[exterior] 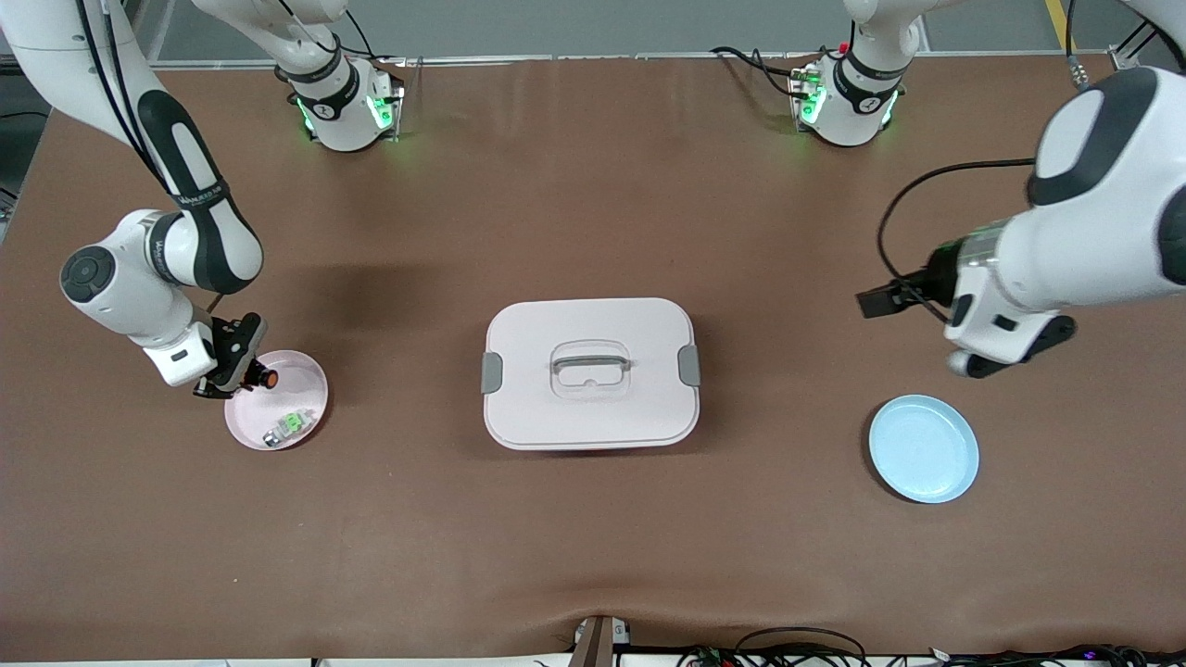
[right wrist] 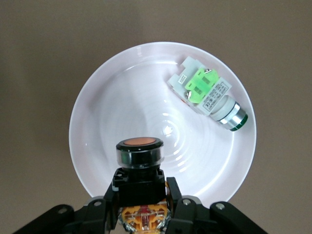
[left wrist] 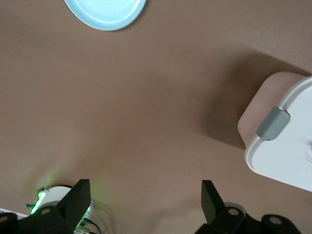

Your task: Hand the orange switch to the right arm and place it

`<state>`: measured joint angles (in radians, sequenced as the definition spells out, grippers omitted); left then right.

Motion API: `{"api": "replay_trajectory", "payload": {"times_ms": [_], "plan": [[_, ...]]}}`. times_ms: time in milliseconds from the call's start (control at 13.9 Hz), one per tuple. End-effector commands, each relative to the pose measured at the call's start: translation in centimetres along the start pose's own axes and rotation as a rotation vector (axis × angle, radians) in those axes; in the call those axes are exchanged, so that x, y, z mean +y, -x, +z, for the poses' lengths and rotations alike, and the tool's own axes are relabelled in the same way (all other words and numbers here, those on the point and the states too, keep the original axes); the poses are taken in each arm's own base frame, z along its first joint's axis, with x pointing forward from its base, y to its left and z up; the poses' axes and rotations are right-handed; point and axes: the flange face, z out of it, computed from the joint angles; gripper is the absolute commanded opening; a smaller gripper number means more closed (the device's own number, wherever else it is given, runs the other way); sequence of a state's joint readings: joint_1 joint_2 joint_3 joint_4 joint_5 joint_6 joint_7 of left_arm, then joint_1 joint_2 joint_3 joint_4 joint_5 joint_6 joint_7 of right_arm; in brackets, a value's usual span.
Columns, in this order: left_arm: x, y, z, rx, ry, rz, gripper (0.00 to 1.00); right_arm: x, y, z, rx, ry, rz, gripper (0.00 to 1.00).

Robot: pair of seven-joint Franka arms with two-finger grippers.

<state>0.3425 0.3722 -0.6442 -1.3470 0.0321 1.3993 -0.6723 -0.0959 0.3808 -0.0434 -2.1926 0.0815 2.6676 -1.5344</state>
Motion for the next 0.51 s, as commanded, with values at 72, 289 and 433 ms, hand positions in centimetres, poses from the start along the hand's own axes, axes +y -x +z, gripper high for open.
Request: {"api": "replay_trajectory", "payload": {"times_ms": [72, 289, 433], "plan": [[-6.3, -2.8, -1.6, 0.028, 0.02, 0.051, 1.0, -0.1, 0.1, 0.9, 0.002, 0.016, -0.062, 0.0], [-9.7, -4.2, -2.0, 0.029, 0.035, 0.071, 1.0, -0.2, 0.0, 1.5, 0.003, 0.019, -0.079, 0.0], [-11.5, -4.6, -2.4, 0.034, 0.039, 0.088, 1.0, -0.3, 0.0, 1.8, 0.003, 0.019, -0.079, 0.0]]}}
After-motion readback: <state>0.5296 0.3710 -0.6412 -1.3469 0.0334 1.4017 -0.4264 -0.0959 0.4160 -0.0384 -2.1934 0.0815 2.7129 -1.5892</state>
